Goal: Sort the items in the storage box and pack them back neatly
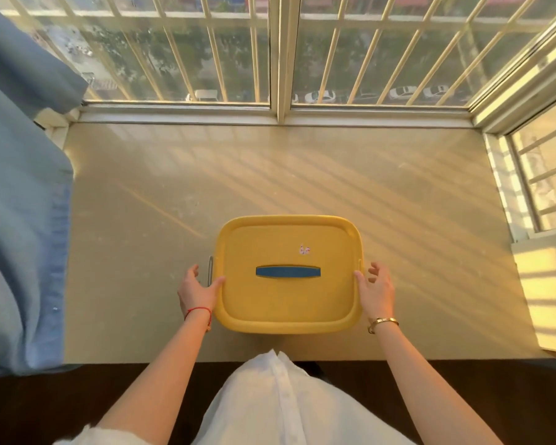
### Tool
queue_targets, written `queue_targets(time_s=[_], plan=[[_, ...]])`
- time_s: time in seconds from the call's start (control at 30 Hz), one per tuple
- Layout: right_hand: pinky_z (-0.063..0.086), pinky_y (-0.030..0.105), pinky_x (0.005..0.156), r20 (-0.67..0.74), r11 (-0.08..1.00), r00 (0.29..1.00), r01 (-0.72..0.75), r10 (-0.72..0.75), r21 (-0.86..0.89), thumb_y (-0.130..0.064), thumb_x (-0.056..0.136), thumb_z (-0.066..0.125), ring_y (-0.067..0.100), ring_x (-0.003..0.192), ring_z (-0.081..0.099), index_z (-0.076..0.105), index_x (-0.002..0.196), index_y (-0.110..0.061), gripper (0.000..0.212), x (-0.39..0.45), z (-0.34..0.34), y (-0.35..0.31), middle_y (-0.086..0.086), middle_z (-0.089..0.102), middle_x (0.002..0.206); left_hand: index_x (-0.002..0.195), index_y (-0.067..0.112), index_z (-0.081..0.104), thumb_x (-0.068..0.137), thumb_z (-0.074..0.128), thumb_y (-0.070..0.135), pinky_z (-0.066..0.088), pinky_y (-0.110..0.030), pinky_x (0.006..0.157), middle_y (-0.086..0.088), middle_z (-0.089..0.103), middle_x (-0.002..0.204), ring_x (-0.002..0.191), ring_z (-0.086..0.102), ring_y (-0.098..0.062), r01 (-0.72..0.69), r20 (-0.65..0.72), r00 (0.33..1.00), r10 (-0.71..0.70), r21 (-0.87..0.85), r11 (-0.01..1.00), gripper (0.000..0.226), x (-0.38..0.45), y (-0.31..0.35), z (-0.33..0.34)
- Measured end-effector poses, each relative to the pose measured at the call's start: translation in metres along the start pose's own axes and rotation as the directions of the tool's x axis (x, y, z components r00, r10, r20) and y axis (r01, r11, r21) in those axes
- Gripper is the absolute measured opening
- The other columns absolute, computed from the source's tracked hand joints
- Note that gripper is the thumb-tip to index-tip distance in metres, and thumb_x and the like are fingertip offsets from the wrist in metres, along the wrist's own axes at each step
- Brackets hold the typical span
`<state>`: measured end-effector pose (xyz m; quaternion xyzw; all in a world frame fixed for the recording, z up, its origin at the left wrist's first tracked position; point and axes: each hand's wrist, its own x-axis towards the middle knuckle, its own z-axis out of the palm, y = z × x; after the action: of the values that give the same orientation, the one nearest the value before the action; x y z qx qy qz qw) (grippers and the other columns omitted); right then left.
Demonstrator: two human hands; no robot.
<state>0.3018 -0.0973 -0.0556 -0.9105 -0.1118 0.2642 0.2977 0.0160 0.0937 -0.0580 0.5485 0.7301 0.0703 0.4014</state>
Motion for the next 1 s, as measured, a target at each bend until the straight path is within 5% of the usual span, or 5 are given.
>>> queue_targets(time_s=[0.27,0.57,0.83,1.0], plan=[[0.044,0.036,0.092,0.11,0.997,0.992,-0.06,0.064,-0.041,-0.031,0.093,0.057,0.029,0.111,0.058,0.056,0.127,-0.005,0.043,0.023,0.01,-0.002,0.012,0.063,0.119,0.127,0.004,0.057,0.078,0.076,0.026,0.046,-0.034,0.094,-0.014,0.064,0.121,0.109,0.061,-0.026,0.014,0.135,0.991,-0.007,-0.056,0.998,0.057,0.013,0.0,-0.002],[0.036,0.029,0.076,0.015,0.991,1.0,-0.002,0.004,-0.135,-0.02,0.092,0.059,0.021,0.085,0.048,0.058,0.106,-0.001,0.024,0.022,0.017,-0.01,0.014,0.053,0.107,0.106,0.007,0.06,0.079,0.075,0.02,0.046,-0.028,0.078,-0.01,0.067,0.103,0.092,0.062,-0.022,-0.059,-0.066,0.996,0.057,-0.033,0.998,0.034,-0.007,0.011,0.008],[0.035,0.03,0.065,-0.067,0.962,0.993,0.078,-0.098,-0.262,-0.019,0.095,0.052,0.02,0.074,0.044,0.054,0.102,0.0,0.021,0.006,0.024,-0.019,0.012,0.048,0.106,0.093,0.014,0.058,0.084,0.064,0.018,0.041,-0.029,0.064,-0.001,0.06,0.093,0.079,0.056,-0.019,-0.203,-0.148,0.961,0.235,0.202,0.958,0.012,-0.017,0.009,0.019],[0.039,0.03,0.066,-0.031,0.948,0.984,0.162,-0.177,-0.274,-0.03,0.094,0.055,0.019,0.077,0.046,0.054,0.109,0.0,0.033,0.0,0.023,-0.013,0.012,0.048,0.106,0.108,0.012,0.059,0.091,0.055,0.016,0.04,-0.028,0.065,-0.002,0.057,0.097,0.081,0.055,-0.017,-0.276,-0.121,0.945,0.302,0.196,0.941,0.019,-0.024,0.003,0.017]])
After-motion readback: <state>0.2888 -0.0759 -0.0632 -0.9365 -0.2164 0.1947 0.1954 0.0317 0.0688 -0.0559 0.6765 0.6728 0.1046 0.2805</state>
